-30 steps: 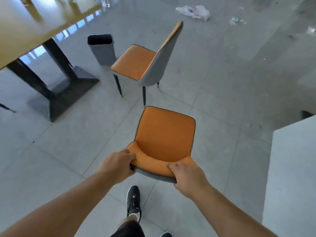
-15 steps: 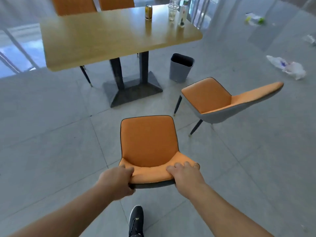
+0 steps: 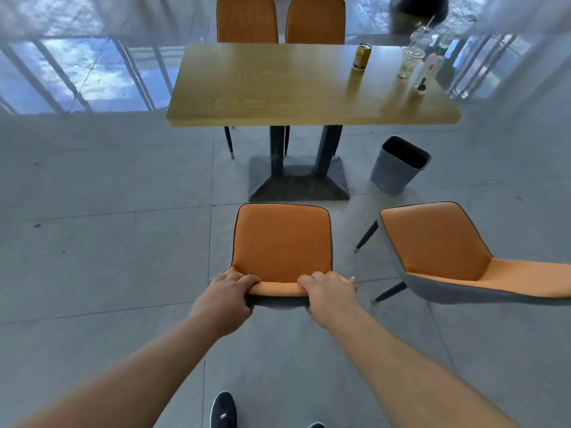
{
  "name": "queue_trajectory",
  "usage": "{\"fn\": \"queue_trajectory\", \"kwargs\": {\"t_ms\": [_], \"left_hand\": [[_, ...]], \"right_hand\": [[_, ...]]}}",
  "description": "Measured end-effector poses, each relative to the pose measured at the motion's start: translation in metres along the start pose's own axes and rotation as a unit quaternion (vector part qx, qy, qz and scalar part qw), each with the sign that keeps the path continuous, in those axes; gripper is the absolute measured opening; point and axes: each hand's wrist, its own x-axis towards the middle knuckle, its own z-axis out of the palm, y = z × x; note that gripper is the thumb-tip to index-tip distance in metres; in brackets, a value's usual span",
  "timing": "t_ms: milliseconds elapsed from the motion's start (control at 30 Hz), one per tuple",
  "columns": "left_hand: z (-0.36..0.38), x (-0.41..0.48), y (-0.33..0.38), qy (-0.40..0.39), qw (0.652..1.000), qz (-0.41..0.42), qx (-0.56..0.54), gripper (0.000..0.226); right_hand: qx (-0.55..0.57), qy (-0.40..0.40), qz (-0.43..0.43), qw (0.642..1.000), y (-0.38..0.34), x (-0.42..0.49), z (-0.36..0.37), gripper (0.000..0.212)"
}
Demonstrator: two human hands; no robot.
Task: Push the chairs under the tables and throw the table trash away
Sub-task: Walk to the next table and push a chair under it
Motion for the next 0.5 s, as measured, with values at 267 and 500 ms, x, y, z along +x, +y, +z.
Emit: {"fn": "queue_trajectory", "kwargs": {"t_ms": [267,500], "left_hand": [[-0.037,0.098,0.002,0.03,0.999,-0.003,-0.019,0.043],[-0.082,0.202,-0.001,0.038,0.999,0.0,-0.027,0.036]], "right_hand": [[-0.02,0.002,-0.041,0.999,0.033,0.1,-0.058,0.025],[-0.033,0.022,-0.033,0.999,0.049,0.196,-0.114,0.025]]}}
